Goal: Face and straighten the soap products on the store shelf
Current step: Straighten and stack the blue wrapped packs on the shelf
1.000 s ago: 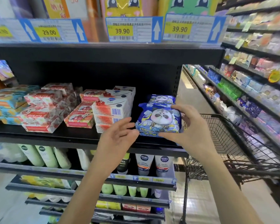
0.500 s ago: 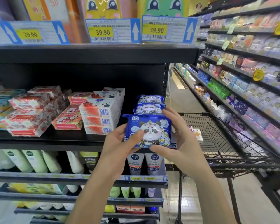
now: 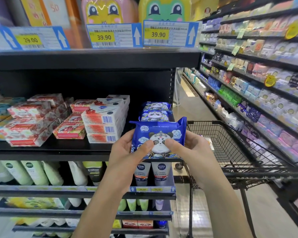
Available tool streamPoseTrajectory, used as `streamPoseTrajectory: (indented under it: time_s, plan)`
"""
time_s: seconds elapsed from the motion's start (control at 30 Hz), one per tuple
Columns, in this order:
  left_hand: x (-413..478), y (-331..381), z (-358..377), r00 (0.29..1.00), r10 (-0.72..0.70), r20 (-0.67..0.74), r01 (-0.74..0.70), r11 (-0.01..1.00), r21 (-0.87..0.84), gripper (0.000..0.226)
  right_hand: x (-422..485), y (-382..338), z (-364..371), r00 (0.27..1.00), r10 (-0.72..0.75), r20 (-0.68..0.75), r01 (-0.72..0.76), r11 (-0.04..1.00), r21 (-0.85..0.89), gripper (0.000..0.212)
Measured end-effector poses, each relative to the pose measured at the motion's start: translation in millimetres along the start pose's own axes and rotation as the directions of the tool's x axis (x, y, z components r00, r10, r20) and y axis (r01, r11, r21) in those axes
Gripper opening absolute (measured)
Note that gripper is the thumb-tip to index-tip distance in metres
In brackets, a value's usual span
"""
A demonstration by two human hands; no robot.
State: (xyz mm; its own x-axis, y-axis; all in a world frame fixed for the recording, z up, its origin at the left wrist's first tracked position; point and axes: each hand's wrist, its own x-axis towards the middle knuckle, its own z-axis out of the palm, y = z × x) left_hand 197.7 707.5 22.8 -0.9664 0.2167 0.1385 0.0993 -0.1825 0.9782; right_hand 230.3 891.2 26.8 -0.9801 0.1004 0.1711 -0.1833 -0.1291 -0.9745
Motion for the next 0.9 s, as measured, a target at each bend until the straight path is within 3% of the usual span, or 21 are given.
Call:
streamPoseTrajectory:
  time_s: [0.23,0.37,0.47,0.53,0.67,0.9]
  plan:
    - [-3,3,2,0.999,0.004,0.046,-0.006,0.999,0.04,0.056,-3,2,-5,0.996,-0.084,-0.019,0.084,0.996,0.005,0.033]
    - [-2,12,1,0.991,-0.064,0.116,0.062,0.998,0.025,0.048,-2,5,-10,0.988,-0.148,-0.039,0.149,0.988,0.025,0.042]
    - [-2,16,3,0.979,-0.117,0.167,0.117,0.993,0.006,0.056,-2,5,-13,0.981,-0.185,-0.054,0.185,0.983,-0.011,0.044]
    - [-1,16,5,0.98,-0.129,0.154,0.133,0.991,-0.014,0.062,-2,3,-14,0.976,-0.213,-0.045,0.211,0.977,-0.035,0.044]
    - [-1,16,11,0.99,-0.096,0.106,0.102,0.994,-0.051,0.049,-1,1,-14,0.971,-0.238,-0.008,0.236,0.967,-0.097,0.047]
    - [-1,15,10,0.998,-0.023,0.05,0.024,0.999,-0.034,0.044,-3,-2,-20,0.999,-0.037,0.037,0.043,0.985,-0.167,0.069]
